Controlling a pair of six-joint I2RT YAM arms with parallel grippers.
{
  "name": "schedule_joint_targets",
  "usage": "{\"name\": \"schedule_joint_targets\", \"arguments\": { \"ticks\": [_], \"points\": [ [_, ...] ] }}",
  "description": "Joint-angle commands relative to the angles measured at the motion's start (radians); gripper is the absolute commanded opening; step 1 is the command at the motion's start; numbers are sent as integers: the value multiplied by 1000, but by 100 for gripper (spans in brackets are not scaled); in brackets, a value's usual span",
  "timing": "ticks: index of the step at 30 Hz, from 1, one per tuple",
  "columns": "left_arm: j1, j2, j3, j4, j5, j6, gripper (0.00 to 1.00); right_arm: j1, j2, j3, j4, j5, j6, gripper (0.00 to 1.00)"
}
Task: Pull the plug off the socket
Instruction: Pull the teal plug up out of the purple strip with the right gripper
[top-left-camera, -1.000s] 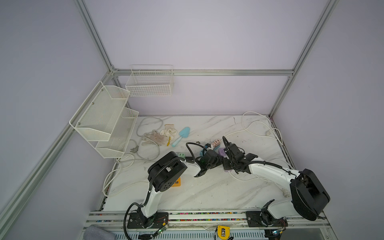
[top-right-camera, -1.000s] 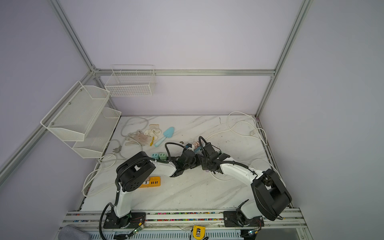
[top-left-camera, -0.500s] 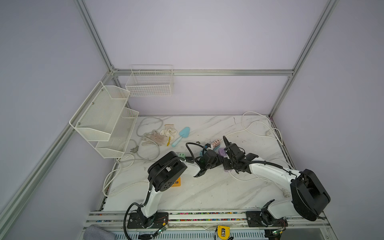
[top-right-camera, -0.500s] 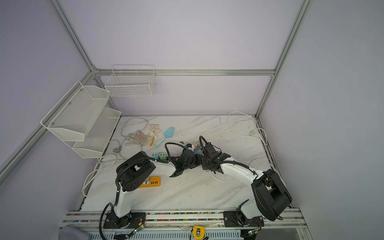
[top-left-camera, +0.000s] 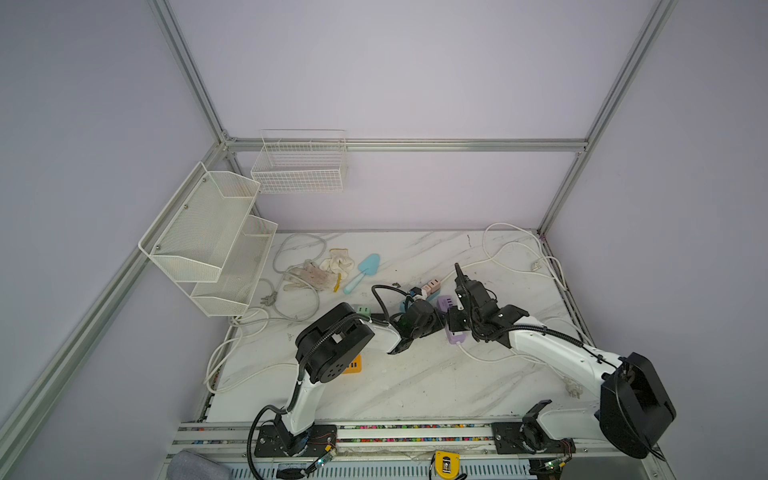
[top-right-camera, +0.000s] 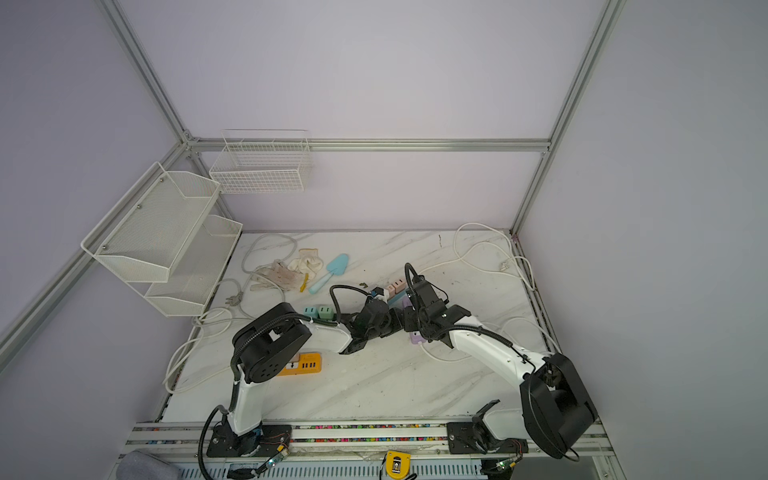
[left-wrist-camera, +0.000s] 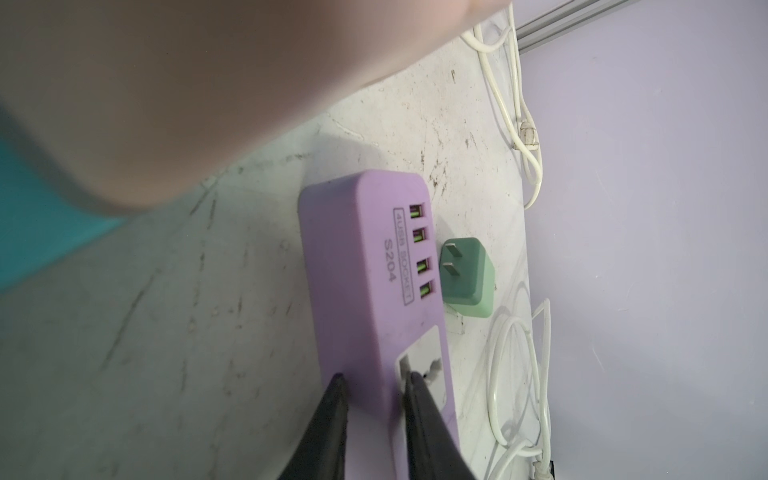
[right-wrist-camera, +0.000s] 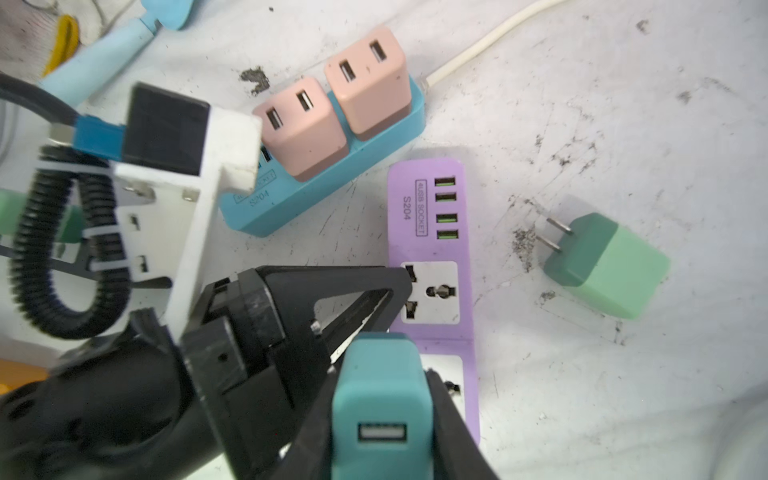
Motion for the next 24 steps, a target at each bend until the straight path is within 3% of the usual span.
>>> {"name": "schedule_joint_targets", "arguments": {
  "ticks": [1, 14, 24],
  "points": [
    [-13, 40, -2, -207, 48, 28, 24, -52, -80, -12, -13, -14, 38, 3],
    [-25, -82, 34, -226, 47, 84, 28, -241, -189, -94, 64, -191, 89, 1],
    [-30, -211, -21, -290, 0, 106, 33, -408, -260, -182, 215, -308, 155, 0]
  ]
}}
